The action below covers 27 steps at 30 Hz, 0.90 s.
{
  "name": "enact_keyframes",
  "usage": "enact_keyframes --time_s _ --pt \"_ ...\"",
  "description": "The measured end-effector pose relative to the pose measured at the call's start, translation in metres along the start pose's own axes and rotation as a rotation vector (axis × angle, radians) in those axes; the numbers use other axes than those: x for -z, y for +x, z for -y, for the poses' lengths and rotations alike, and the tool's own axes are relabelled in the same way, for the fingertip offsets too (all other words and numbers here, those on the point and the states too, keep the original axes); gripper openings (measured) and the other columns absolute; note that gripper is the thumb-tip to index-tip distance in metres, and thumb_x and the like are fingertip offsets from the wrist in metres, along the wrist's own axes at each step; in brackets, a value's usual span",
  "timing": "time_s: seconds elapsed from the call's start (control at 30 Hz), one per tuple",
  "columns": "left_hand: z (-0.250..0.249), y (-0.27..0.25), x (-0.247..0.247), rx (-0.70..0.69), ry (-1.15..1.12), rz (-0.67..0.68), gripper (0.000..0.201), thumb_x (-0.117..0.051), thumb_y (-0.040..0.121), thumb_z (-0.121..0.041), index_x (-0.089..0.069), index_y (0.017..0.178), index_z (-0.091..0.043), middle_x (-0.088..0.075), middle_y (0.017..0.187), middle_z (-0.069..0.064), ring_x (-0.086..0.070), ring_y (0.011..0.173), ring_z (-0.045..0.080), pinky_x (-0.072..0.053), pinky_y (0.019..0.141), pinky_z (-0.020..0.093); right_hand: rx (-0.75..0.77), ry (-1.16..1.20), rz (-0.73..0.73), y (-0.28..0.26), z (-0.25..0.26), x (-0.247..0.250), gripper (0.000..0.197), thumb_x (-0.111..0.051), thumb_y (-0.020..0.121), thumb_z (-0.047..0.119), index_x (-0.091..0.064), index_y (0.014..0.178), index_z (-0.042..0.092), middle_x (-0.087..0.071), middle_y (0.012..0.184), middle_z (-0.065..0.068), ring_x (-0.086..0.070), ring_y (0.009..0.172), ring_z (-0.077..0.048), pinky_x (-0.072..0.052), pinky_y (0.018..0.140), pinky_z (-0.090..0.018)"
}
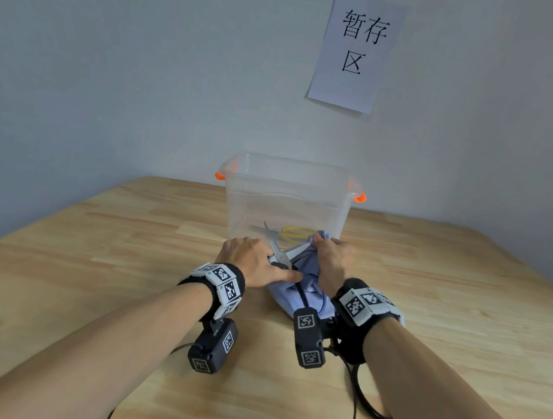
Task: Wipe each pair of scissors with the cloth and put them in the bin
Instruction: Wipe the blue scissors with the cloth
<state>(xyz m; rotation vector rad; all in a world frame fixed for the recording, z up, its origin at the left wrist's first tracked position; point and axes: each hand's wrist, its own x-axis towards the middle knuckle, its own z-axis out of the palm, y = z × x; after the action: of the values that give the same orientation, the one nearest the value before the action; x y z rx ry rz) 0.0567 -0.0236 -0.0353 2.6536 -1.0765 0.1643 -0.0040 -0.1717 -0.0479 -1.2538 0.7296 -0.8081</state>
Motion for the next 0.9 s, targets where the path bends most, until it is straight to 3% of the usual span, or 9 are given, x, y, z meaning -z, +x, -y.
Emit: enact_keyframes --time_s 0.1,0.17,0.3,0.43,0.53,0.67,0.77,0.83,0.9 --pt "0.014 -0.003 0.001 0.033 -0.012 0.001 0.071 -0.059 0.063 -0.089 -0.05 0.056 -0.019 -0.056 0.06 -0.003 -0.052 0.06 0.017 -0.033 0.056 0.03 -0.022 0.087 -0.052 0.005 0.007 0.011 0.028 -0.064 0.09 0.001 -0.059 0.064 0.007 -0.058 0.067 -0.006 -0.056 0.066 -0.021 -0.047 0.062 -0.031" --pt "0.026 -0.002 0.001 0.059 -0.023 -0.023 0.071 -0.058 0.063 -0.089 -0.055 0.061 -0.018 -0.058 0.062 -0.003 -0.054 0.063 0.018 -0.037 0.061 0.032 0.024 -0.051 0.052 0.005 0.006 0.017 0.027 -0.064 0.091 0.005 -0.06 0.064 0.006 -0.058 0.066 -0.008 -0.056 0.065 -0.022 -0.045 0.06 -0.029" --pt "0.03 -0.004 0.0 0.068 -0.055 -0.065 0.072 -0.061 0.062 -0.089 -0.041 0.055 -0.019 -0.049 0.055 -0.003 -0.053 0.059 0.019 -0.035 0.059 0.031 0.093 -0.34 0.335 0.001 0.0 0.018 0.015 -0.062 0.095 0.01 -0.063 0.081 0.005 -0.06 0.081 -0.012 -0.058 0.077 -0.022 -0.048 0.066 -0.03" --pt "0.029 -0.007 0.001 0.069 -0.078 -0.076 0.073 -0.064 0.062 -0.086 -0.038 0.053 -0.018 -0.046 0.052 -0.004 -0.052 0.059 0.02 -0.033 0.059 0.032 0.08 -0.621 0.507 -0.003 0.002 0.017 0.031 -0.053 0.101 0.021 -0.055 0.072 0.013 -0.054 0.07 -0.006 -0.052 0.067 -0.019 -0.043 0.062 -0.029" --pt "0.028 -0.007 0.002 0.05 -0.1 -0.058 0.072 -0.065 0.062 -0.086 -0.037 0.055 -0.019 -0.042 0.053 -0.005 -0.048 0.056 0.018 -0.032 0.059 0.032 0.067 -0.719 0.631 -0.005 0.006 0.017 0.034 -0.049 0.098 0.017 -0.045 0.065 0.016 -0.045 0.066 -0.005 -0.044 0.067 -0.023 -0.037 0.068 -0.037" --pt "0.025 -0.008 0.0 0.037 -0.106 -0.055 0.073 -0.065 0.06 -0.087 -0.035 0.056 -0.02 -0.041 0.054 -0.005 -0.046 0.055 0.017 -0.032 0.059 0.032 0.054 -0.555 0.621 -0.006 0.012 0.02 0.024 -0.056 0.095 0.011 -0.057 0.071 0.006 -0.055 0.069 -0.013 -0.054 0.066 -0.024 -0.044 0.068 -0.039" --pt "0.02 -0.008 -0.002 0.017 -0.084 -0.05 0.075 -0.063 0.059 -0.088 -0.033 0.055 -0.02 -0.04 0.054 -0.005 -0.044 0.053 0.017 -0.032 0.058 0.032 0.039 -0.359 0.559 -0.006 0.01 0.022 0.015 -0.061 0.093 0.003 -0.064 0.08 -0.004 -0.065 0.078 -0.02 -0.063 0.074 -0.03 -0.053 0.08 -0.044" --pt "0.017 -0.008 -0.003 0.01 -0.085 -0.045 0.076 -0.063 0.058 -0.089 -0.032 0.054 -0.019 -0.041 0.055 -0.004 -0.044 0.053 0.017 -0.033 0.058 0.032 -0.002 -0.281 0.564 -0.007 0.011 0.022 0.018 -0.057 0.095 -0.002 -0.066 0.079 -0.004 -0.069 0.081 -0.021 -0.067 0.076 -0.029 -0.055 0.082 -0.042" --pt "0.015 -0.008 -0.004 0.01 -0.081 -0.037 0.076 -0.063 0.058 -0.089 -0.032 0.053 -0.019 -0.042 0.055 -0.005 -0.044 0.053 0.017 -0.033 0.058 0.032 -0.076 -0.215 0.645 -0.009 0.012 0.023 0.015 -0.05 0.095 -0.005 -0.064 0.089 -0.007 -0.067 0.092 -0.025 -0.065 0.087 -0.033 -0.052 0.088 -0.041"
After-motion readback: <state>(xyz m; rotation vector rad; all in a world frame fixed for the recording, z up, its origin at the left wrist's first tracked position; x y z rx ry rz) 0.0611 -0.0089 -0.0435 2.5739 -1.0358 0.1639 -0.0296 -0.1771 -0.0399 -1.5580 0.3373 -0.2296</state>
